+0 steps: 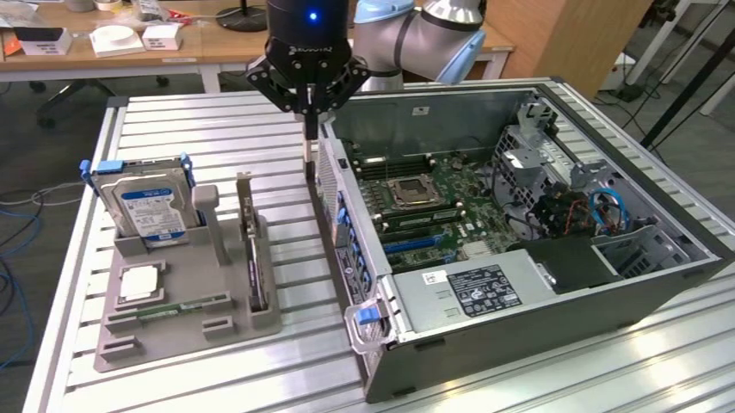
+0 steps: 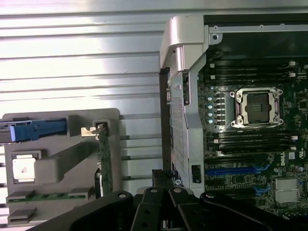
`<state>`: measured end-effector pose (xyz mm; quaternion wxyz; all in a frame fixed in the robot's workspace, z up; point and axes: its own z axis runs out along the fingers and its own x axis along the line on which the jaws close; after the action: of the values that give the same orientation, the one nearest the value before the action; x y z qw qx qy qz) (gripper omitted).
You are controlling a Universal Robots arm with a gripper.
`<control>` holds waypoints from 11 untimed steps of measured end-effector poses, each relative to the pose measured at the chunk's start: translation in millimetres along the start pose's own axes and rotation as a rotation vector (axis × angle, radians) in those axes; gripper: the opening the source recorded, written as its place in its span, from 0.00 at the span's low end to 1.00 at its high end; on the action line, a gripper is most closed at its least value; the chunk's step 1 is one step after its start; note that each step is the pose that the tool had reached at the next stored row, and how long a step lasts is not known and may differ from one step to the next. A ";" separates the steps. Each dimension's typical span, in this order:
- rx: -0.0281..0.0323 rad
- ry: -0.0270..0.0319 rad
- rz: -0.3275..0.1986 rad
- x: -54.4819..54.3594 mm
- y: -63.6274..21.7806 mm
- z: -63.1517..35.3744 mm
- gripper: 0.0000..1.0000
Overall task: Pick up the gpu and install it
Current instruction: 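Reach for the gpu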
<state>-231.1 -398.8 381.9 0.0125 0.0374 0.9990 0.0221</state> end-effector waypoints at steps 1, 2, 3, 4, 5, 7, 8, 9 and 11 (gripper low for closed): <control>0.0000 0.0001 0.000 0.3 0.0 0.1 0.11; 0.0000 0.0001 0.000 0.6 0.0 0.2 0.11; 0.0000 0.0000 0.000 0.9 -0.1 0.3 0.11; 0.0000 0.0000 0.000 1.3 -0.1 0.4 0.11; 0.0000 0.0000 0.000 1.7 -0.1 0.5 0.11; 0.0001 0.0000 0.000 2.5 -0.2 0.6 0.11; 0.0000 0.0000 0.000 3.0 -0.3 0.8 0.11; 0.0001 0.0000 0.000 3.7 -0.3 0.9 0.11; 0.0001 0.0002 0.000 5.4 -0.5 1.1 0.11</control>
<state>-236.5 -398.9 380.6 0.0124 0.0374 0.9990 0.0220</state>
